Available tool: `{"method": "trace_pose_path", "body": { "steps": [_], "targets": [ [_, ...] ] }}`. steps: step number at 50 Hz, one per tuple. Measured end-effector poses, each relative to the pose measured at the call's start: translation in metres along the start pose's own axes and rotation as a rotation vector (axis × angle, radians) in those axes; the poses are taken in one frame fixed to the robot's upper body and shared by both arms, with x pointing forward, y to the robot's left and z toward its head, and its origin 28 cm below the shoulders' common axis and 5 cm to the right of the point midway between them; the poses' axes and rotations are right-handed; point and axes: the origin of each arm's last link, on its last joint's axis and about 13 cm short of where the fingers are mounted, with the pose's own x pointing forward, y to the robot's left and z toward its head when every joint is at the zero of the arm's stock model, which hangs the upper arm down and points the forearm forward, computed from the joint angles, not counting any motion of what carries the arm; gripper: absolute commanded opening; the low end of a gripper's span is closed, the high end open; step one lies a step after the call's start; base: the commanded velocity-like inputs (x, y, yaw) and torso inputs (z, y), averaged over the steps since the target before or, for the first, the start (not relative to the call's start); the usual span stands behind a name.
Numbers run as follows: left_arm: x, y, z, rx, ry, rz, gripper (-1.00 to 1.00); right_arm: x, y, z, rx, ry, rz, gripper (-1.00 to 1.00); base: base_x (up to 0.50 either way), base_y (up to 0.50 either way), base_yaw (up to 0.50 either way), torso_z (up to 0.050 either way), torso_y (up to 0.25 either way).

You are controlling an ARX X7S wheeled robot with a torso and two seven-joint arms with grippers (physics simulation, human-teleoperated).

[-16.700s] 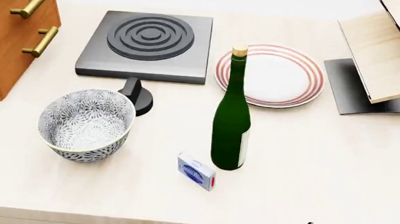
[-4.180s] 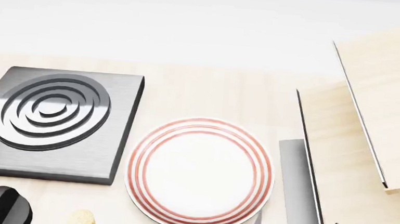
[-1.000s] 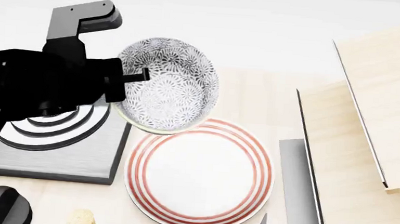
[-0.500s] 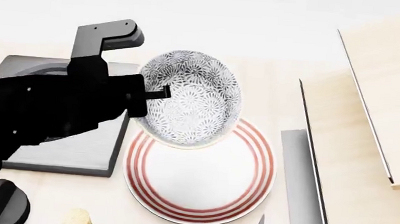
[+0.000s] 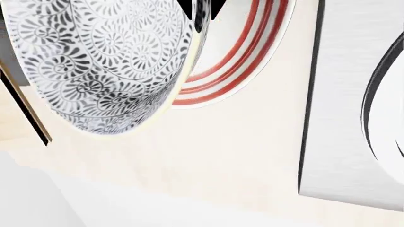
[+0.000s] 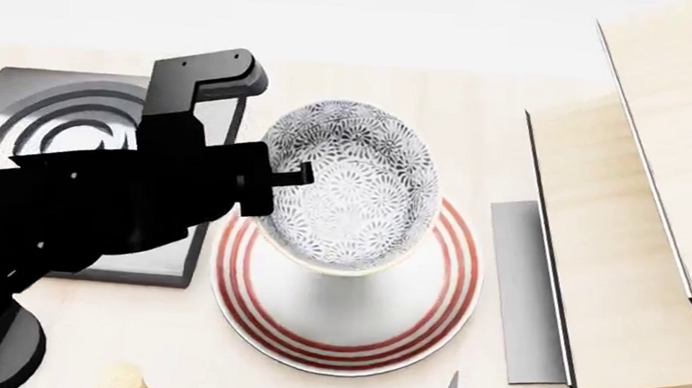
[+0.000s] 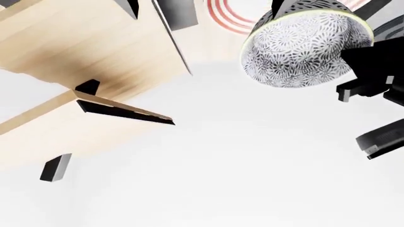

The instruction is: Pick up the akita bowl and put it on the plate.

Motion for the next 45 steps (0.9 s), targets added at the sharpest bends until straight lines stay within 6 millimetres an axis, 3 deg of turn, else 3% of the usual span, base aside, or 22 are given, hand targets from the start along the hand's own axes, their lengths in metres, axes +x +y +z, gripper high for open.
{"method": "trace_pose_path", "body": {
  "steps": [45],
  "targets": [
    [0.007,-0.005,-0.015,-0.008,-0.019,-0.044,-1.0,0.0,0.002,-0.001,-0.002,0.01,0.01,1.0,0.0,0.0,0.0,0.0,-0.017]
  ]
}}
